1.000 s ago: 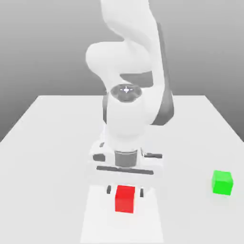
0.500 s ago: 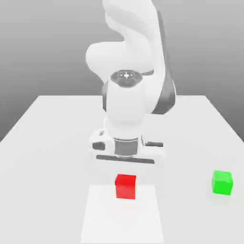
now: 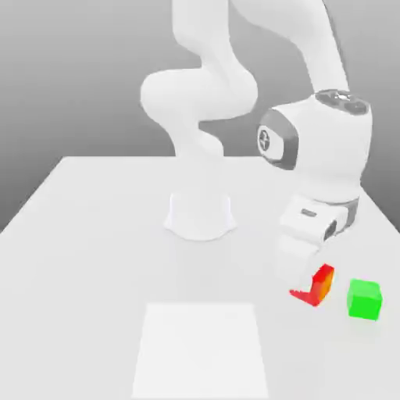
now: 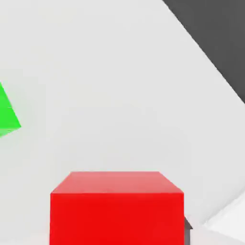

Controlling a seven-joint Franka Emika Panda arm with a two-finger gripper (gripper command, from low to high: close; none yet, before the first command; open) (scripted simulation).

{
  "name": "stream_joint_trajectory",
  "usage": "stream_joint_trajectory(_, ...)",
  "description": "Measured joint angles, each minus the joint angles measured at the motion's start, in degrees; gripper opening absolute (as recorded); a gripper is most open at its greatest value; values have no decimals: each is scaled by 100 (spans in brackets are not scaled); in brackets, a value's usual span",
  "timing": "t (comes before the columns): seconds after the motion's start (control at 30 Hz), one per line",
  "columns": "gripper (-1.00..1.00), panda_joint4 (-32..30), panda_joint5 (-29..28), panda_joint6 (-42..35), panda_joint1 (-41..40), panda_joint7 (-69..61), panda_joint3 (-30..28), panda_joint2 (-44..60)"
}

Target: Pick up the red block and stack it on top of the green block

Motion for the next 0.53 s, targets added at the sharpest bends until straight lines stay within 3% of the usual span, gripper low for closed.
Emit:
stream_joint_trajectory(0.27,-100,262,-20,-260,472,-1965,858,8)
stream_joint_trajectory(0.43,-100,345,-972,492,680,-1499,557,931)
stream_joint_trajectory(0.47,100,359,-1156,638,761,-1368,437,1102)
stream_joint_trajectory(0.53,100,359,-1156,638,761,-1368,437,1102)
